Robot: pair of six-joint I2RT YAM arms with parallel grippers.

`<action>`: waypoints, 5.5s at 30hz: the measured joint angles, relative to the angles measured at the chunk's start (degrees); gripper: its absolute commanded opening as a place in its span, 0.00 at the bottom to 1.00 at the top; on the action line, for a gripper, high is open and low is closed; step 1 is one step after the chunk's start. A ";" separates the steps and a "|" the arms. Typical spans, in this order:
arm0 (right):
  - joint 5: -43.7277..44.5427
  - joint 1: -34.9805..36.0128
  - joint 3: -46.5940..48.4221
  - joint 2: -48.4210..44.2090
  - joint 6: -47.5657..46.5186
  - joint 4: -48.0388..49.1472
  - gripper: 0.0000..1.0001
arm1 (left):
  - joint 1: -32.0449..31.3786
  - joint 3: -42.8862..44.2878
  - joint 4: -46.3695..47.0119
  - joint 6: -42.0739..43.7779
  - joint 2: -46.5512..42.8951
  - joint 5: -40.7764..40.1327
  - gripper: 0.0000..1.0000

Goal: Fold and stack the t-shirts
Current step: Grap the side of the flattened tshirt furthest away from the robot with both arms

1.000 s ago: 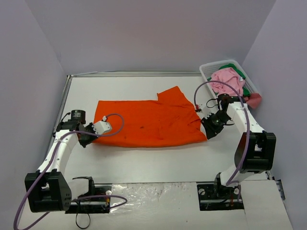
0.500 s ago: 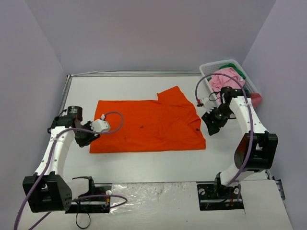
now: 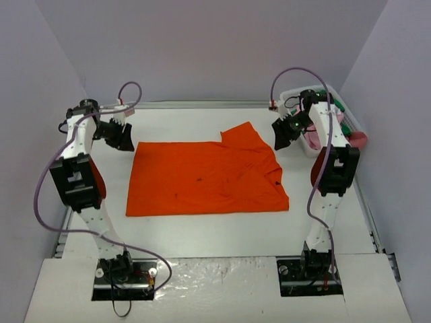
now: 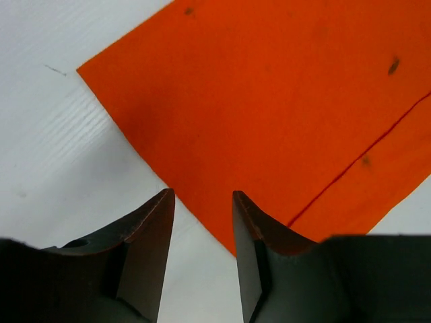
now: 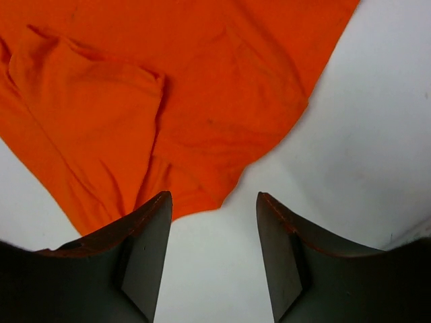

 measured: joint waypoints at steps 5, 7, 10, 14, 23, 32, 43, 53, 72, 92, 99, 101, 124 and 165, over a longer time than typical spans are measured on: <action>-1.68 2.34 8.00 9.16 1.27 -1.14 0.50 | 2.34 13.99 -3.82 -5.11 15.41 8.37 0.41; -1.90 3.54 8.87 10.95 1.46 -1.77 0.50 | 3.10 17.44 -4.26 -7.28 19.54 10.14 0.42; -1.90 5.11 9.33 12.66 1.73 -2.49 0.52 | 3.78 20.98 -3.93 -10.82 23.96 11.72 0.42; -2.10 6.29 9.55 13.22 1.88 -3.13 0.52 | 4.13 23.82 -2.36 -15.30 26.97 11.96 0.43; -2.08 6.19 9.55 13.25 1.84 -3.32 0.54 | 4.07 30.62 1.09 -22.14 33.33 10.08 0.46; -2.10 6.14 9.55 13.27 1.25 -3.54 0.56 | 3.13 31.54 2.16 -24.63 35.10 5.18 0.46; -2.47 6.14 9.25 13.90 0.42 -3.65 0.58 | -0.76 32.50 2.86 -24.85 35.10 0.61 0.45; -2.51 5.73 7.30 13.92 -0.50 -3.85 0.59 | -3.13 32.65 3.32 -25.14 34.67 -8.09 0.35; -2.49 5.70 4.90 13.90 -0.92 -3.87 0.61 | -9.51 26.03 8.39 -24.02 30.49 -26.01 0.08; -2.58 5.51 11.47 12.92 10.51 6.84 0.63 | -11.87 11.85 19.34 -27.08 22.97 -33.14 0.03; 1.07 5.38 21.92 17.57 25.51 20.76 0.67 | -11.91 8.11 21.09 -29.55 20.65 -33.66 0.02; 1.77 5.38 24.26 19.76 28.98 23.76 0.67 | -11.91 6.82 21.49 -29.94 19.89 -33.86 0.02; 3.34 5.79 26.97 31.47 42.42 34.34 0.60 | -12.63 5.68 21.09 -29.73 19.21 -38.10 0.02; 4.79 7.91 31.15 35.65 43.87 38.05 0.00 | -12.76 7.04 20.39 -28.20 19.96 -38.82 0.02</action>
